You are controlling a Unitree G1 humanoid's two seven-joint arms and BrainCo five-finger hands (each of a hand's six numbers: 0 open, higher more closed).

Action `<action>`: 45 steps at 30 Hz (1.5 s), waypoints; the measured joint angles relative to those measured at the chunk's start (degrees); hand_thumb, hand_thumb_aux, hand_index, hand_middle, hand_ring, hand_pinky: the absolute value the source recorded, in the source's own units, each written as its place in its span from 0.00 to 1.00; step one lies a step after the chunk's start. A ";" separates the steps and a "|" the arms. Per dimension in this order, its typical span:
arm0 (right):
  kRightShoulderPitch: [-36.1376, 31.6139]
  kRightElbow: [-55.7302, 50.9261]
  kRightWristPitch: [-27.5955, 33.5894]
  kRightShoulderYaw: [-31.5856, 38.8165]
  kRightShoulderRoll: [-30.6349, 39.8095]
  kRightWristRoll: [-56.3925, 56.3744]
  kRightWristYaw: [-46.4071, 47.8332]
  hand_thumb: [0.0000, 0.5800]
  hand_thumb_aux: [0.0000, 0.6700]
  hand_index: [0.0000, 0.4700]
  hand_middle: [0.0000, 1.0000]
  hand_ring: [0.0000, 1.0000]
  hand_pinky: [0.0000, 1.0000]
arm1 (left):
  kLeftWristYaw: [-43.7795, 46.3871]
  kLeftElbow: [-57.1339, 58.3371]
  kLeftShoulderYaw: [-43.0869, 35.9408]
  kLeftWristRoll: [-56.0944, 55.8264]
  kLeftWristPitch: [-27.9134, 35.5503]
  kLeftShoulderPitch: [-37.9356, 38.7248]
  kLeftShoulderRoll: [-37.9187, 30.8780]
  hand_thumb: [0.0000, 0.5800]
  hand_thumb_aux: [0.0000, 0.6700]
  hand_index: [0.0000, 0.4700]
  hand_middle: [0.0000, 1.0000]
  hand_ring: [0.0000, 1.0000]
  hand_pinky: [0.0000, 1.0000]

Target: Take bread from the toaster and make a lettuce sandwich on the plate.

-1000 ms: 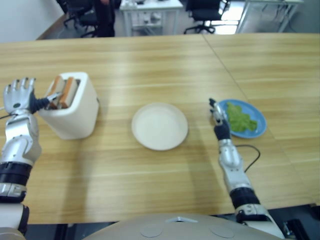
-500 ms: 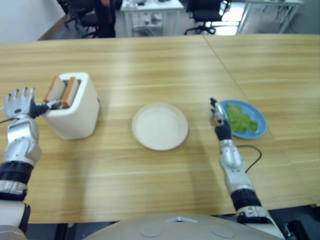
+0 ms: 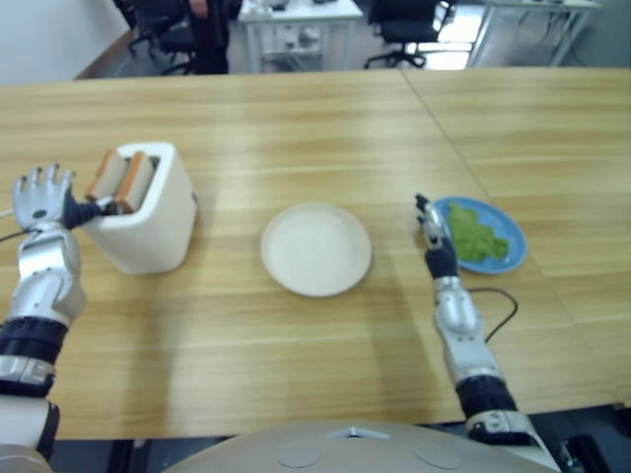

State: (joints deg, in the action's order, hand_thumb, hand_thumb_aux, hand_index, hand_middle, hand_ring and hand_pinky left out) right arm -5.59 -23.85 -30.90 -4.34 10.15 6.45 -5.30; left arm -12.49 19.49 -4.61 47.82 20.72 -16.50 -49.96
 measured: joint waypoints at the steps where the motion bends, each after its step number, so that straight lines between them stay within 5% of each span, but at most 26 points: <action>1: 0.02 0.00 0.01 0.00 0.00 0.01 -0.05 0.00 0.00 0.00 0.00 0.00 0.00 | -1.10 -1.06 0.00 0.29 -0.48 0.06 0.06 1.00 1.00 0.98 1.00 1.00 1.00; 13: 0.37 0.01 0.18 0.07 -0.47 0.43 -0.30 0.00 0.00 0.00 0.00 0.00 0.00 | -8.43 -7.76 2.01 0.04 -5.87 2.77 0.87 1.00 1.00 0.98 1.00 1.00 1.00; 30: 0.56 -0.03 0.26 0.32 -1.01 1.25 -1.04 0.00 0.00 0.00 0.00 0.00 0.00 | -14.20 -29.79 26.31 -22.89 -23.31 1.78 11.47 1.00 1.00 0.98 1.00 1.00 1.00; 39: 0.11 -0.18 0.45 0.67 -1.00 1.25 -1.20 0.00 0.00 0.00 0.00 0.00 0.00 | 2.76 -29.91 12.60 -40.94 -28.38 -5.09 28.04 1.00 1.00 0.98 1.00 1.00 1.00; 45: -0.43 -0.24 0.57 0.97 -0.93 1.22 -1.20 0.00 0.00 0.00 0.00 0.00 0.00 | 17.07 -7.12 0.71 -46.58 -33.06 -6.94 39.44 1.00 1.00 0.98 1.00 1.00 1.00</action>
State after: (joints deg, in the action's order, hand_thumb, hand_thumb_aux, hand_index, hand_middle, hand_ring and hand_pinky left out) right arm -6.02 -24.09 -30.33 -3.36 9.23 7.68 -6.51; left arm 4.59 12.37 -3.89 1.24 -12.33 -23.43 -10.52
